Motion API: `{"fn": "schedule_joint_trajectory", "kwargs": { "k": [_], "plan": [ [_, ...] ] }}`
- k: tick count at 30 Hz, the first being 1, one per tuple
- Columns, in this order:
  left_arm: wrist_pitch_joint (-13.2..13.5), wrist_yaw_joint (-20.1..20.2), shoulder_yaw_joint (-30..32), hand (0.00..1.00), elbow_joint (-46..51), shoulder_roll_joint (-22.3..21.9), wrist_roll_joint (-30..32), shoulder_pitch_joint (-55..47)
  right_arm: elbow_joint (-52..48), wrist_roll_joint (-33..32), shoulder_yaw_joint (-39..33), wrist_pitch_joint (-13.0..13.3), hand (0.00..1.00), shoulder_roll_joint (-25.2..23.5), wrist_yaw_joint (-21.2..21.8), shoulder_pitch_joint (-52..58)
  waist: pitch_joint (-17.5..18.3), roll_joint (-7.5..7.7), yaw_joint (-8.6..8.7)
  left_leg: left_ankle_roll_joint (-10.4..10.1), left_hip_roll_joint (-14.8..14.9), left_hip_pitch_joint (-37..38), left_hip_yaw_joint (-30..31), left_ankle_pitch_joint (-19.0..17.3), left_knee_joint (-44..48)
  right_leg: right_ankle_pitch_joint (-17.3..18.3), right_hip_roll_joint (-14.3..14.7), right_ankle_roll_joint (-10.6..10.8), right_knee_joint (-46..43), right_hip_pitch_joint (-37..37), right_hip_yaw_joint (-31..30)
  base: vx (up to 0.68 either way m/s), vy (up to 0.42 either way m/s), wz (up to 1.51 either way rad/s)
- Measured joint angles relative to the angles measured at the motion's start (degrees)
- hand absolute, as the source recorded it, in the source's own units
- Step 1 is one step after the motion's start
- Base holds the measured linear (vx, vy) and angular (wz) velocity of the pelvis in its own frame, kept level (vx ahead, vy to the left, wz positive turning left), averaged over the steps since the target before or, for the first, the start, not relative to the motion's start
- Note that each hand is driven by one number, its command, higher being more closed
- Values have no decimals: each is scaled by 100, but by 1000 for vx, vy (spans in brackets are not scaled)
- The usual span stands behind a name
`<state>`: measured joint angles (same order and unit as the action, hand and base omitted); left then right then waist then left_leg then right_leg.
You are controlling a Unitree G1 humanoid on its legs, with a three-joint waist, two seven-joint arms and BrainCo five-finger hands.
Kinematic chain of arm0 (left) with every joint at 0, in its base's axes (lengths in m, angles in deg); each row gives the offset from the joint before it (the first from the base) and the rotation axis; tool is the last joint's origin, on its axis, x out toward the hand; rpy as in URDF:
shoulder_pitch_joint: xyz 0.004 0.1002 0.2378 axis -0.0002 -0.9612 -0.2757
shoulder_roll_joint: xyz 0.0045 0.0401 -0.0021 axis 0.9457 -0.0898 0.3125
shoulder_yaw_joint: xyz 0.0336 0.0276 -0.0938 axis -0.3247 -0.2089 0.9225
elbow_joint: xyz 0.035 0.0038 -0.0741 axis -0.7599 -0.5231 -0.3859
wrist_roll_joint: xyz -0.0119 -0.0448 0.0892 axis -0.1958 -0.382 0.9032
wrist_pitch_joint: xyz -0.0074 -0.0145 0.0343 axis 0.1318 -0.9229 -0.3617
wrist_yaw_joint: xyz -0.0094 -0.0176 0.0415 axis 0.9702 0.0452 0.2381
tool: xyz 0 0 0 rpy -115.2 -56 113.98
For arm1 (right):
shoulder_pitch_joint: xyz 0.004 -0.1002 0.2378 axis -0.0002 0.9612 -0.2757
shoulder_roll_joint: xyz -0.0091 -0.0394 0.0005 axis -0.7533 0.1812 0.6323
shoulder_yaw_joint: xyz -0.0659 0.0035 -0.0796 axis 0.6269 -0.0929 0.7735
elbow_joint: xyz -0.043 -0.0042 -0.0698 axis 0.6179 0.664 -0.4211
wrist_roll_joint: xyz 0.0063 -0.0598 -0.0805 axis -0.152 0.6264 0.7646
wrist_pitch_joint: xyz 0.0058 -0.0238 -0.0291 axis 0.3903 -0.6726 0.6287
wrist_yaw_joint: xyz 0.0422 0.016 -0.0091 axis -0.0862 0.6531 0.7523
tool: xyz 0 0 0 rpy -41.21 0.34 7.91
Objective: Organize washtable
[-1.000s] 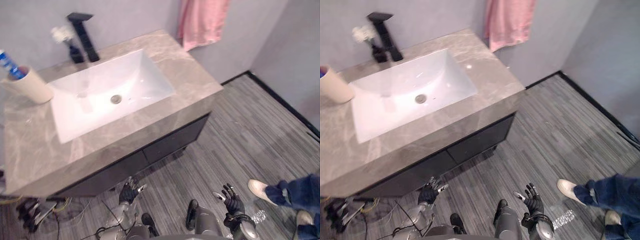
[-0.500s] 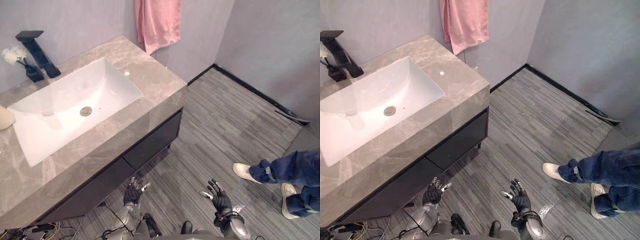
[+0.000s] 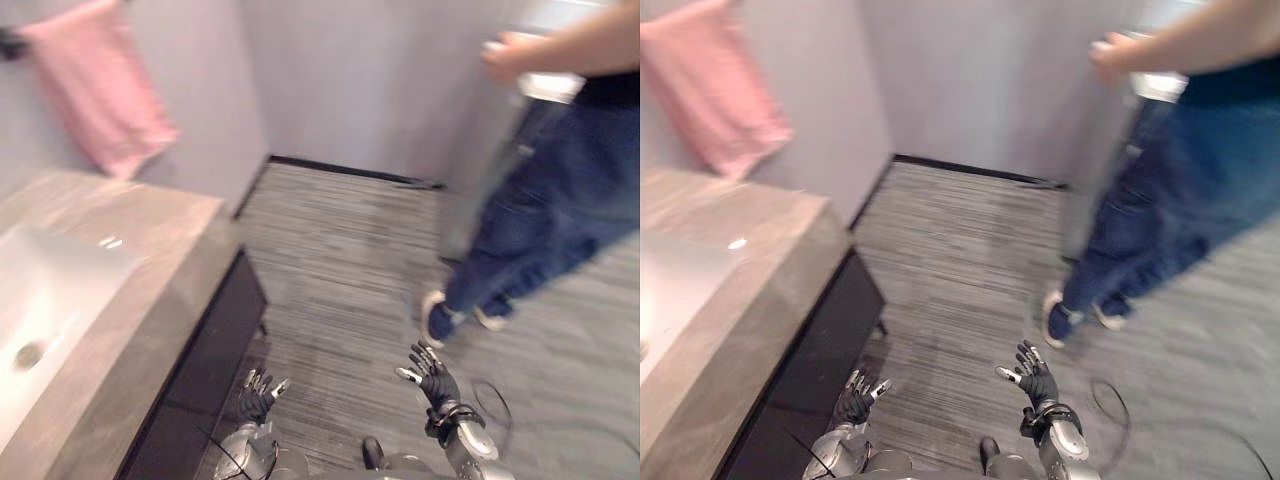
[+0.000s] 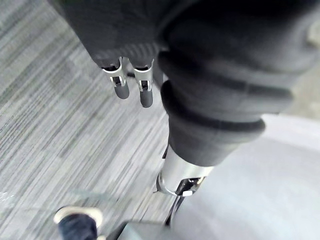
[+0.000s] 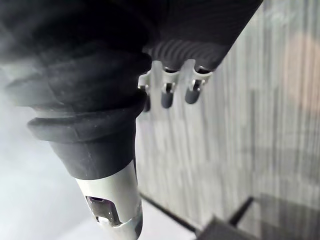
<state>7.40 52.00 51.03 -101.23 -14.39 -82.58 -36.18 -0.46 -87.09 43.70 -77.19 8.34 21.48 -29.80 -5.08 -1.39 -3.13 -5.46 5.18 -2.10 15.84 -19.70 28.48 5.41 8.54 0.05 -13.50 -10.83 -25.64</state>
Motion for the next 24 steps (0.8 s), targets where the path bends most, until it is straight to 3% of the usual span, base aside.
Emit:
{"fn": "schedule_joint_trajectory", "kwargs": {
  "k": [1,2,5,8,11,15,18,20,21,22,23,24],
  "plan": [
    [0,7,23,0,38,-11,0,1,-1,0,-69,-1,0,-8,34,6,24,-7,49,30,-3,149,5,-84,-255,-62,37,24,-21,-71,-131,-115,300,-157],
    [5,10,147,0,72,-13,2,150,-21,-1,-339,1,0,-23,93,-5,35,-35,282,306,4,374,-294,-342,-876,-319,66,373,93,-275,-425,-110,249,-117],
    [10,-9,287,0,71,133,3,443,-39,-24,-695,-5,0,-326,55,85,58,78,311,356,-196,328,-916,-366,-948,-760,-149,570,492,-388,-631,-132,201,-114],
    [39,-14,328,0,146,164,6,487,-118,-249,-813,-16,0,-518,42,278,68,70,414,357,-404,487,-1464,-366,-949,-918,-304,738,725,-291,-928,-97,112,-99],
    [39,-9,330,0,164,115,7,483,-123,-281,-818,-27,0,-586,50,306,70,92,445,371,-465,584,-1925,-374,-945,-1071,-258,748,800,-306,-1192,-30,50,-84],
    [18,11,301,0,155,63,138,430,-126,-364,-885,-33,0,-648,73,311,57,149,568,624,-526,711,-2655,-512,-959,-1231,-112,843,875,-391,-1728,-13,22,-100],
    [11,88,247,0,154,86,319,503,-134,-374,-1218,-35,0,-785,78,431,-50,258,614,632,-574,806,-3208,-523,-1024,-1502,31,765,895,-463,-1943,-59,17,-95],
    [8,122,173,0,155,151,402,509,-152,-382,-1264,-36,0,-788,80,541,-131,296,652,730,-521,796,-3606,-580,-983,-1765,151,431,1000,-518,-1978,-97,12,-102],
    [3,122,177,0,150,175,447,551,-170,-393,-1281,-39,0,-812,80,550,-187,214,657,776,-387,683,-3910,-579,-977,-2184,155,-161,1340,-577,-1510,-66,-33,-103],
    [-3,117,233,0,154,184,455,610,-172,-404,-1295,-51,0,-851,79,577,-218,241,614,891,-282,587,-4228,-524,-1068,-1901,185,-191,697,-929,-53,-20,-60,-132],
    [-20,103,274,0,163,148,459,649,-243,-404,-1333,-52,0,-878,78,601,-251,234,546,917,-222,585,-4540,-508,-1102,-1249,66,-320,-230,-1204,1247,26,-58,-114],
    [-27,99,281,0,179,117,461,644,-314,-406,-1355,-52,0,-883,77,619,-295,238,514,917,-218,605,-4646,-508,-1068,-885,-17,-378,-672,-1260,1697,23,-38,-110]
  ]
}}
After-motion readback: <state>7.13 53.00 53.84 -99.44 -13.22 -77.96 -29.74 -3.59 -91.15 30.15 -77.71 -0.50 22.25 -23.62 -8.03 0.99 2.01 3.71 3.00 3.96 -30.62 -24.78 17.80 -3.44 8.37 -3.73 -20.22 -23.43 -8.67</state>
